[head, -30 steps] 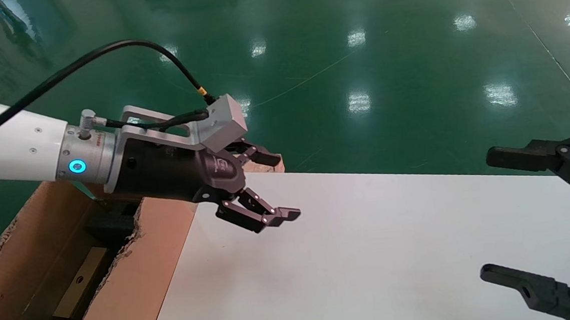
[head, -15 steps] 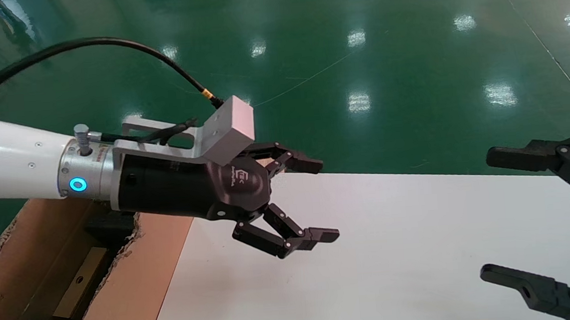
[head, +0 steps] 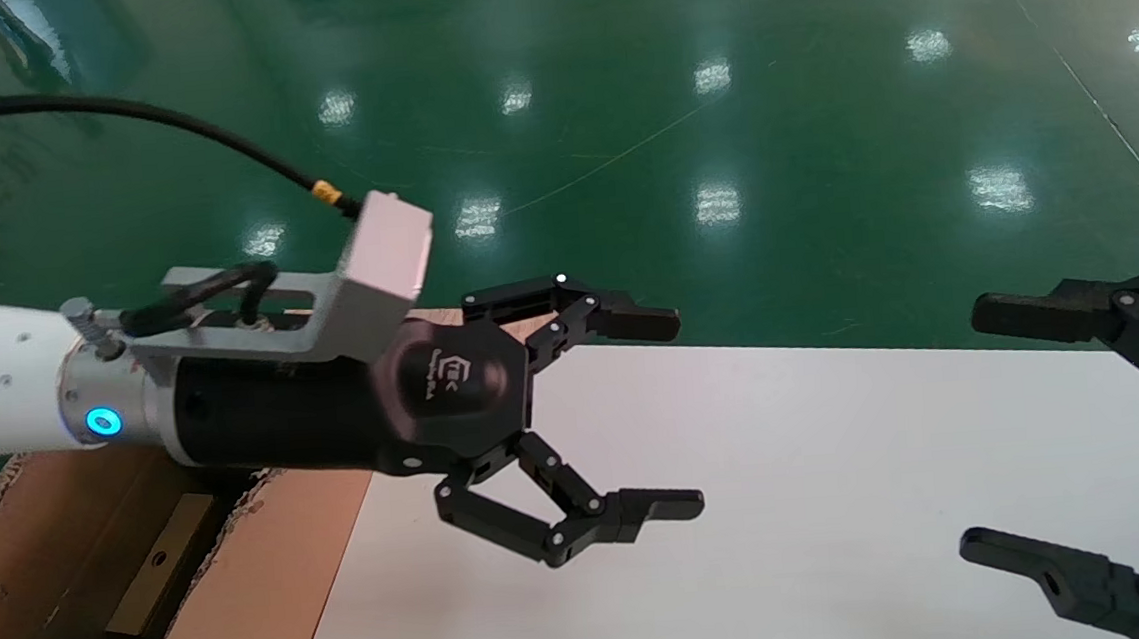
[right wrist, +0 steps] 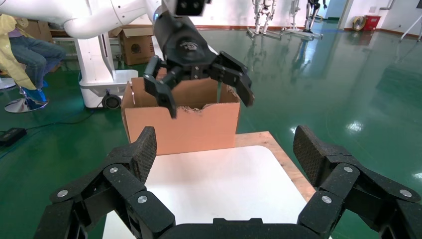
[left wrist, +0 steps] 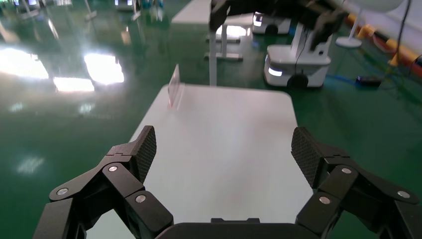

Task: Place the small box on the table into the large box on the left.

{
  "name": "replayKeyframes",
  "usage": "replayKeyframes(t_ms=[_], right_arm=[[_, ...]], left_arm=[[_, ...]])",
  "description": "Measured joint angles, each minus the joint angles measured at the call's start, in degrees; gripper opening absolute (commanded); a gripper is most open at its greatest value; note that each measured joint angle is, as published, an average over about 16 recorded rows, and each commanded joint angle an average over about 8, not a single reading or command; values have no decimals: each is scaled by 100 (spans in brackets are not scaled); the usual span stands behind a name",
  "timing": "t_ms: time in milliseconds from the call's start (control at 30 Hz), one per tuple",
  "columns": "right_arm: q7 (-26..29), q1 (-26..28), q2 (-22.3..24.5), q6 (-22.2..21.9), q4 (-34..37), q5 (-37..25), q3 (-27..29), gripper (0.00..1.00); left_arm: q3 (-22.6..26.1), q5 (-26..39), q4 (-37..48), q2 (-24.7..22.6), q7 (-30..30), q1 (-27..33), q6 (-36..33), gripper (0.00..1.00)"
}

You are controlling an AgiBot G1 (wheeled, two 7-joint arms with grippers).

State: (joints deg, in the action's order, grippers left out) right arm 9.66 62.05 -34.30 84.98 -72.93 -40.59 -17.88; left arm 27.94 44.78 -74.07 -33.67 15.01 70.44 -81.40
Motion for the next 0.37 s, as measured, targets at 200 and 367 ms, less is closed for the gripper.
replayKeyframes(t_ms=[200,367], right_arm=[[0,0,0,-1,0,1,-1,100],[-1,0,1,-1,0,1,-1,100]], left_arm=[[-707,-172,29,-80,-249,-526,-252,100],[-1059,-258,43,-119,-373,-788,-378,100]])
